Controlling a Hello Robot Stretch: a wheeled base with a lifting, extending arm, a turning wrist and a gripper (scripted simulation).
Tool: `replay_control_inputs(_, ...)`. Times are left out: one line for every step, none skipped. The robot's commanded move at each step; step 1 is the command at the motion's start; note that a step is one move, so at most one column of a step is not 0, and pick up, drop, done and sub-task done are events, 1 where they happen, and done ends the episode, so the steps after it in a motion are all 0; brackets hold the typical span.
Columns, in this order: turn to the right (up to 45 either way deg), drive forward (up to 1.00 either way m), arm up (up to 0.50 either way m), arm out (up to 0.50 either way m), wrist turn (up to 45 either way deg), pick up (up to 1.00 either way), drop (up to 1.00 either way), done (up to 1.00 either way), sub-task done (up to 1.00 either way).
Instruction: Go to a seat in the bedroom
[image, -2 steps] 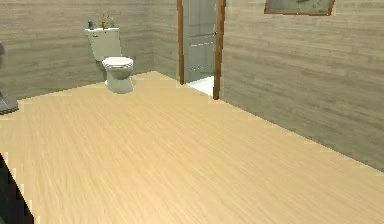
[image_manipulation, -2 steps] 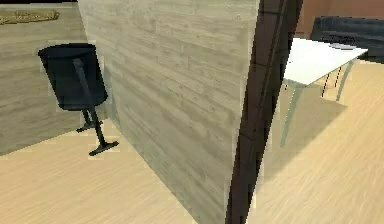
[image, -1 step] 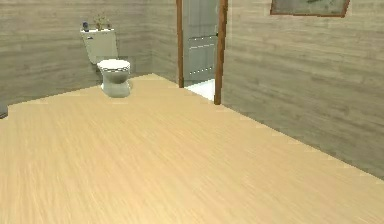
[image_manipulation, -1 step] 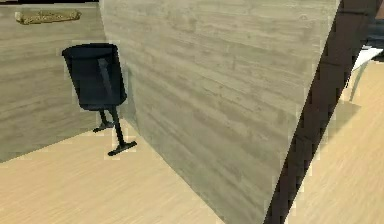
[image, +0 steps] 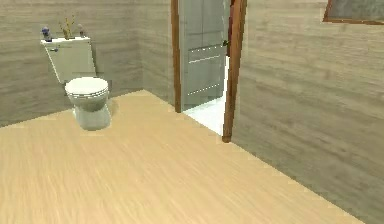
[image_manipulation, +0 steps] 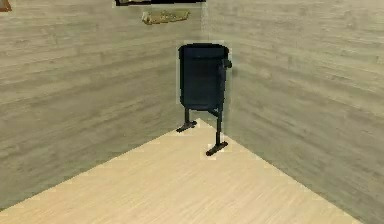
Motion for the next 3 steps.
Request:
replay_control_inputs(0.0,1.0,0.0,0.0,0.0,0.0,0.0,0.0,0.0)
replay_control_inputs(0.0,0.8,0.0,0.0,0.0,0.0,0.0,0.0,0.0)
replay_control_inputs(-45.0,0.0,0.0,0.0,0.0,0.0,0.0,0.0,0.0)
